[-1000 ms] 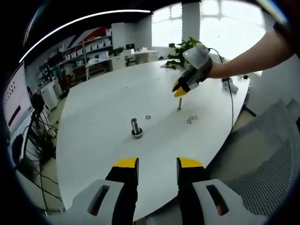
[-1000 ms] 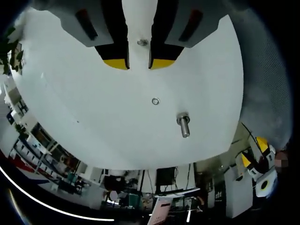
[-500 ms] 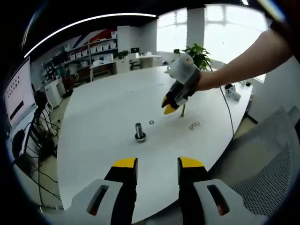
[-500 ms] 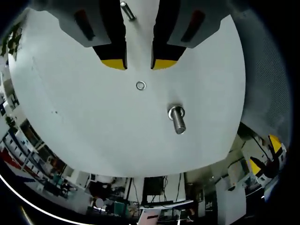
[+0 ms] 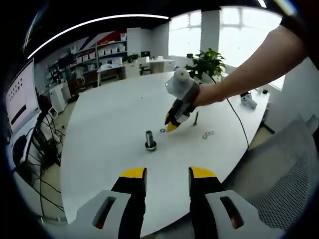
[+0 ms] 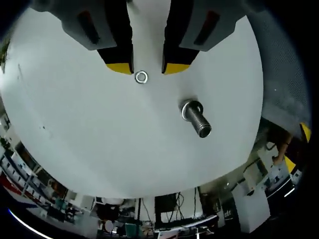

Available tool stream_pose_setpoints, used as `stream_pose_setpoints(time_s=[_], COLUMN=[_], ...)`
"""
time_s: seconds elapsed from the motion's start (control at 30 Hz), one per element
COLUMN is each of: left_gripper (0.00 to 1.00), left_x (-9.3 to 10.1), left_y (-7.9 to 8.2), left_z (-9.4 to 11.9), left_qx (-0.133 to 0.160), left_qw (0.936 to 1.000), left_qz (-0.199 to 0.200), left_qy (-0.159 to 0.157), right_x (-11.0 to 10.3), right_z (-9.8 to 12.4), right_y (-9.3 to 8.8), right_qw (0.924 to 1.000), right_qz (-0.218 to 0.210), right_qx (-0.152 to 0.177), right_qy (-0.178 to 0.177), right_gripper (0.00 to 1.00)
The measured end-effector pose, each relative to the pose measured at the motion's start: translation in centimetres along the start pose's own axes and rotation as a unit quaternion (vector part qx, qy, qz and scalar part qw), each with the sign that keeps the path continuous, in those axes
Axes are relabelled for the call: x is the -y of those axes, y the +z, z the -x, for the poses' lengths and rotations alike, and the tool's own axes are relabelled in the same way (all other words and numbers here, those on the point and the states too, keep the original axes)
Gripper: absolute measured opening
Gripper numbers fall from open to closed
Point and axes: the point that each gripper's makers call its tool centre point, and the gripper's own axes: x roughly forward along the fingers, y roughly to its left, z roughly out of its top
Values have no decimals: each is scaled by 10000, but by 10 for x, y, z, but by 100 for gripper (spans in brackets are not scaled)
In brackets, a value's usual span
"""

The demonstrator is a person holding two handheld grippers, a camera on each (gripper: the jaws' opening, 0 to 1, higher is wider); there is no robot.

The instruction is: Place the washer onto the threaded stud by aligning its center hole with the stud, sliding it down to the base, and recovering from edge contact or off-axis alignment until the washer reaches the visible bottom stop.

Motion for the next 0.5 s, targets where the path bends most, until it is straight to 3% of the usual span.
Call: stream_pose_setpoints(time_s=[0.5], left_gripper=[32], left_x=[-1], left_y=[0], left_z=[0], left_qx=[7], left_qw=[10000], left_qz=[37], left_qy=[11], right_x=[2], right_z=[-17], right_y=[-3], right_qw=[9986], right_qz=[319], right_qx=[-427], right_qy=[16], right_gripper=[23])
